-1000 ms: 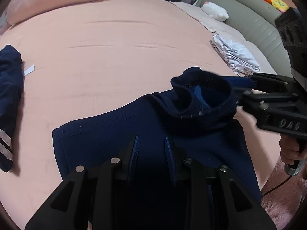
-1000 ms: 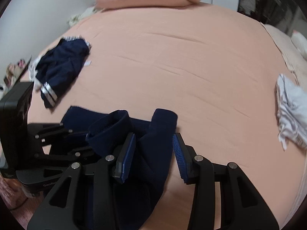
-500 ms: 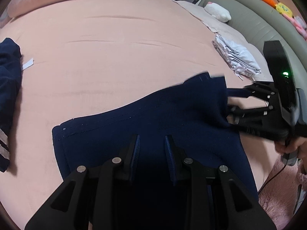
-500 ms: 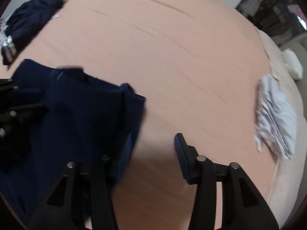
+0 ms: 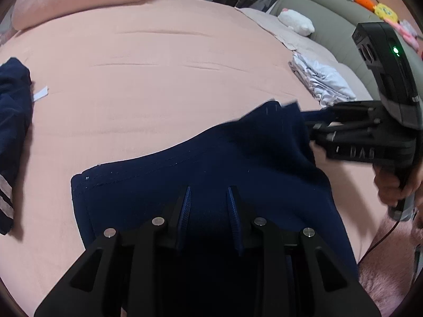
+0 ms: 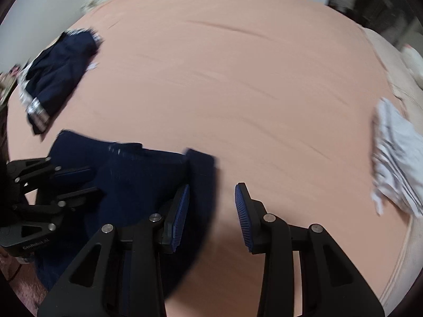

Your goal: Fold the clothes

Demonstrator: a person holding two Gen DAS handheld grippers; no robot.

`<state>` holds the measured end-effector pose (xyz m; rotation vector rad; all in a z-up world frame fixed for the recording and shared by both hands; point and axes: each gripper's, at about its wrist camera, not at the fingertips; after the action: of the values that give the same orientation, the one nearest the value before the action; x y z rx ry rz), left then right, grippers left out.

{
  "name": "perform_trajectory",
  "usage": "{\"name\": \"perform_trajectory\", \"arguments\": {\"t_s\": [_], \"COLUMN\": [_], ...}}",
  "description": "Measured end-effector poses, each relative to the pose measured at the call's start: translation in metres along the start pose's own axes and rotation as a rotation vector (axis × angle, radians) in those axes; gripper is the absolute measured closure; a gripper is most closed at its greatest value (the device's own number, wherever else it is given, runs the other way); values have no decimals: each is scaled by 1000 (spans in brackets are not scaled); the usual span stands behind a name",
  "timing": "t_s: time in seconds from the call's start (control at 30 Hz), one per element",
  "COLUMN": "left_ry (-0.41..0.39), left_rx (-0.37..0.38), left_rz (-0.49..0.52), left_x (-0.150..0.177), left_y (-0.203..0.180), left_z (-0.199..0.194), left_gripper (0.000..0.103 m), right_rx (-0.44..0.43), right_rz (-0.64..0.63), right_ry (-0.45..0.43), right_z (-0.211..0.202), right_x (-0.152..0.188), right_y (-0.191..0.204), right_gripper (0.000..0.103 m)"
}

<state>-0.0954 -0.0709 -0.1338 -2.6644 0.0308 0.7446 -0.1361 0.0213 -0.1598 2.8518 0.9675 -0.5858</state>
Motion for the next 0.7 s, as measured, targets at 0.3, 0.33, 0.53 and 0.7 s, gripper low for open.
{"name": "perform_trajectory", "arguments": {"t_s": [0.3,0.33,0.53,0.7], "left_ry": [12,13,21,30], "left_rx": [-17,-17,-15,-1], "left_rz": [22,21,26,4], "left_x": [-2,-2,-3,-4], "left_y": [-4,-4,-4,-1], "left_z": [4,5,7,10], "left_gripper": [73,73,73,73], "right_rx": [-23,-20,61,171], "right_rz": [29,18,-184,-265], "right_ry": [45,59,196,194], "right_z": [27,30,37,28], "right_x": [-20,-23,-28,5], "right_y": [8,13,33,24], "right_gripper": [61,61,60,60]}}
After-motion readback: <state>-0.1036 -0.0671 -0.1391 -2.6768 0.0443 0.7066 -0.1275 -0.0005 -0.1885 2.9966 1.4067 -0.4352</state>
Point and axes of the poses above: each gripper's, at about its wrist camera, not at the fingertips, and z roughly the way its jaws point, y to its left, x to its underside, and after that the axes turned 4 degrees about x, right-handed
